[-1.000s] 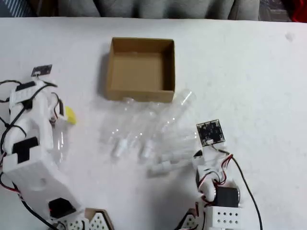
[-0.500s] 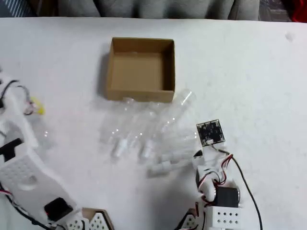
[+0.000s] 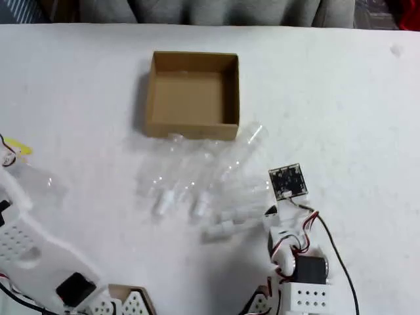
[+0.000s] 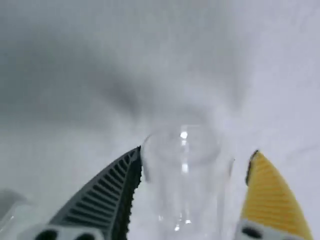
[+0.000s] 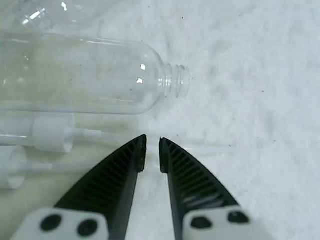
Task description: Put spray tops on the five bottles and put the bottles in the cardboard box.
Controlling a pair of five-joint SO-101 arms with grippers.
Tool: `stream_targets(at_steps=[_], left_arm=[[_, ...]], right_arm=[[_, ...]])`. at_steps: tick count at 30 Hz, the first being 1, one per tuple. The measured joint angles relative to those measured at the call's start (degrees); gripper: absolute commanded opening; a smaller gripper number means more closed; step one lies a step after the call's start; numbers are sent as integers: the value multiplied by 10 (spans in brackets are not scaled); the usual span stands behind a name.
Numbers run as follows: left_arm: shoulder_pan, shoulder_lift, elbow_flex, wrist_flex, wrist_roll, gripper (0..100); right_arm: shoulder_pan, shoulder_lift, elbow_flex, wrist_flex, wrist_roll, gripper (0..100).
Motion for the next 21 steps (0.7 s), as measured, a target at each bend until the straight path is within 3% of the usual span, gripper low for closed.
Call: stream_targets(at_steps=[10, 21], left_arm=[[-17, 0, 0, 39, -1, 352], [-52, -55, 0, 135, -140, 351]], right_arm=[[0, 0, 0, 0, 0, 15], [0, 0, 0, 0, 0, 15]])
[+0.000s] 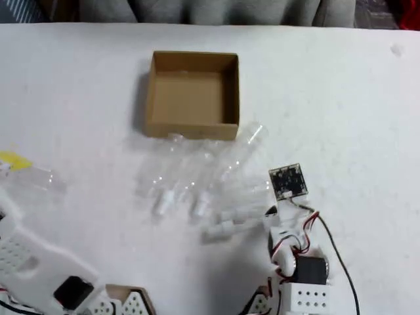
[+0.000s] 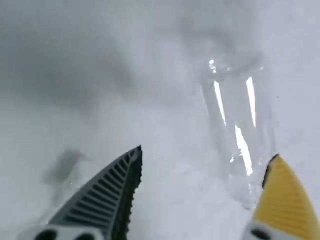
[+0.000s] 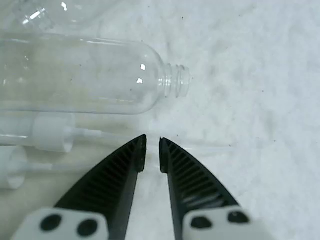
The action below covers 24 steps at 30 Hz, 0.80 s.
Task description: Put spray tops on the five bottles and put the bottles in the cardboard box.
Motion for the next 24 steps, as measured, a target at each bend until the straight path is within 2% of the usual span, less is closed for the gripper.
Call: stream_targets(at_steps=[9, 15, 19, 24], left_arm=[[-85, -11, -1, 53, -241, 351], [-148, 29, -1, 53, -355, 351], [-174, 44, 15, 47, -402, 350], [-182, 31, 124, -36, -429, 350]], right_arm=[[0, 0, 0, 0, 0, 15], [0, 0, 0, 0, 0, 15], [0, 0, 0, 0, 0, 15], [0, 0, 0, 0, 0, 15]])
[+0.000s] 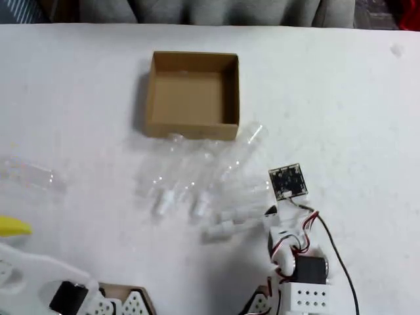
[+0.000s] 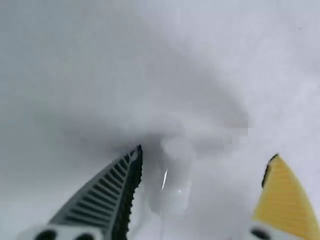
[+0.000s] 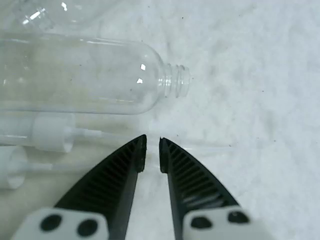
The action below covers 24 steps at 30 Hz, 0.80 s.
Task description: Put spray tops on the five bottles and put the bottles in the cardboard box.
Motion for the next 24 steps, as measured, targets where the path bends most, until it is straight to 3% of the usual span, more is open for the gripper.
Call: stream_targets(at_steps=[7, 13, 16, 20, 24], left_arm=[[1, -74, 142, -138, -3, 324], [4, -90, 180, -171, -8, 11], [4, -91, 185, -171, -20, 63], [6, -91, 183, -142, -91, 17], [6, -96, 182, -121, -113, 20]], right_arm=[[0, 0, 0, 0, 0, 15], [0, 0, 0, 0, 0, 15], [0, 0, 0, 0, 0, 15], [0, 0, 0, 0, 0, 15], [0, 0, 0, 0, 0, 15]])
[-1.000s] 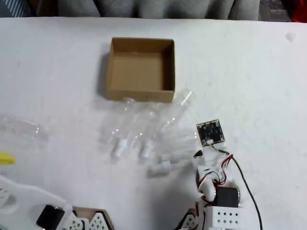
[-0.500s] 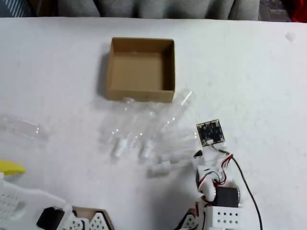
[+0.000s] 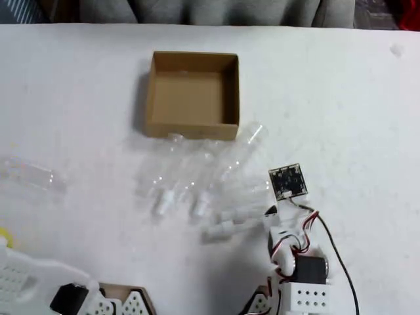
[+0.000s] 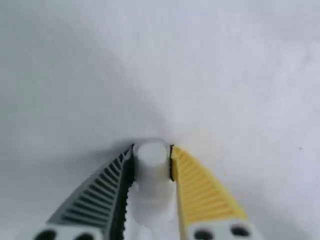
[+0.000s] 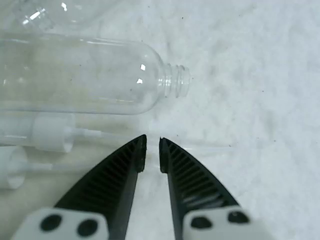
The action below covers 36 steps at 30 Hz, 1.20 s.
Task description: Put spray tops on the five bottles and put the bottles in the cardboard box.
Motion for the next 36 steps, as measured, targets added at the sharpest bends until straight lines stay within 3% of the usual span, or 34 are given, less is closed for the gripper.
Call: stream_targets(at_steps=[8, 14, 23, 32, 36], left_arm=[[21, 15, -36, 94, -3, 20], [104, 17, -41, 192, 30, 20], [258, -21, -42, 206, 164, 20], [416, -248, 54, 206, 309, 20], [527, -347, 113, 170, 403, 20]], right_arm=[[0, 0, 0, 0, 0, 15], [0, 0, 0, 0, 0, 15], [0, 0, 0, 0, 0, 15], [3, 0, 0, 0, 1, 15], [72, 0, 0, -22, 1, 15]])
